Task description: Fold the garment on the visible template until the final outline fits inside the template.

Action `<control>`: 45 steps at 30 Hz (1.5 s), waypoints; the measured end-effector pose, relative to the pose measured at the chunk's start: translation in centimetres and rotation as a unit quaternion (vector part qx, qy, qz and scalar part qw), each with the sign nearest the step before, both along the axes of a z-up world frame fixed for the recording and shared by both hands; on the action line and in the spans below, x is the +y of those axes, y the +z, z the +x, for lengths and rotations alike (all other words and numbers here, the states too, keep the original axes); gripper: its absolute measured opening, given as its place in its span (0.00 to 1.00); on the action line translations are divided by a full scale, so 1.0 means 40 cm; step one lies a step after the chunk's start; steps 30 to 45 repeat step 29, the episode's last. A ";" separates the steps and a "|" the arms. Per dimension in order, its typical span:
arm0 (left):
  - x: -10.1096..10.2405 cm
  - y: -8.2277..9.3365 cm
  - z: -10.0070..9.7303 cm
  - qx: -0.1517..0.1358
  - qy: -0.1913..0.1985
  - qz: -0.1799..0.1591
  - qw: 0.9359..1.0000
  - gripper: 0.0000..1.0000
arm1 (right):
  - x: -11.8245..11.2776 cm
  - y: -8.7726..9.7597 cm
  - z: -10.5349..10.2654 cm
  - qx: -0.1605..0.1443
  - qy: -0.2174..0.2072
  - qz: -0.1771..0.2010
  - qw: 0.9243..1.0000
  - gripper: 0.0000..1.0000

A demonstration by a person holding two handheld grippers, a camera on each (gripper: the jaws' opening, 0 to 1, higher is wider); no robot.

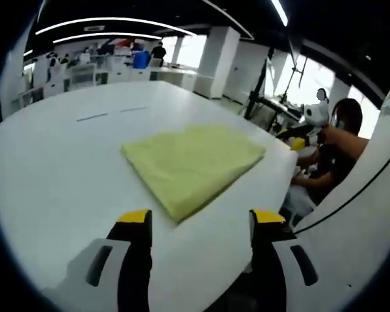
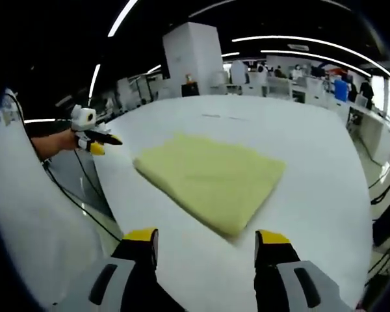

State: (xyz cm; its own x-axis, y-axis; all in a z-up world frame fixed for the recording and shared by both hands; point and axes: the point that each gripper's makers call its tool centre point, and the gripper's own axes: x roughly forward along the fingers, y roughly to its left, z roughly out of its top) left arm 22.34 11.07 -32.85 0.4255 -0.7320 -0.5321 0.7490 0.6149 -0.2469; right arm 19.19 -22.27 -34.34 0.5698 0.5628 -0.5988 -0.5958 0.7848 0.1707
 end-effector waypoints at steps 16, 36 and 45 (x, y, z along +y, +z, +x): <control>-0.014 0.010 -0.014 0.004 -0.005 -0.007 1.000 0.69 | -0.021 0.011 -0.022 -0.001 -0.014 0.003 1.000 0.58; -0.026 0.029 -0.010 0.004 -0.005 -0.009 1.000 0.81 | -0.032 0.022 -0.036 0.000 -0.016 0.006 1.000 0.60; -0.026 0.029 -0.010 0.004 -0.005 -0.009 1.000 0.81 | -0.032 0.022 -0.036 0.000 -0.016 0.006 1.000 0.60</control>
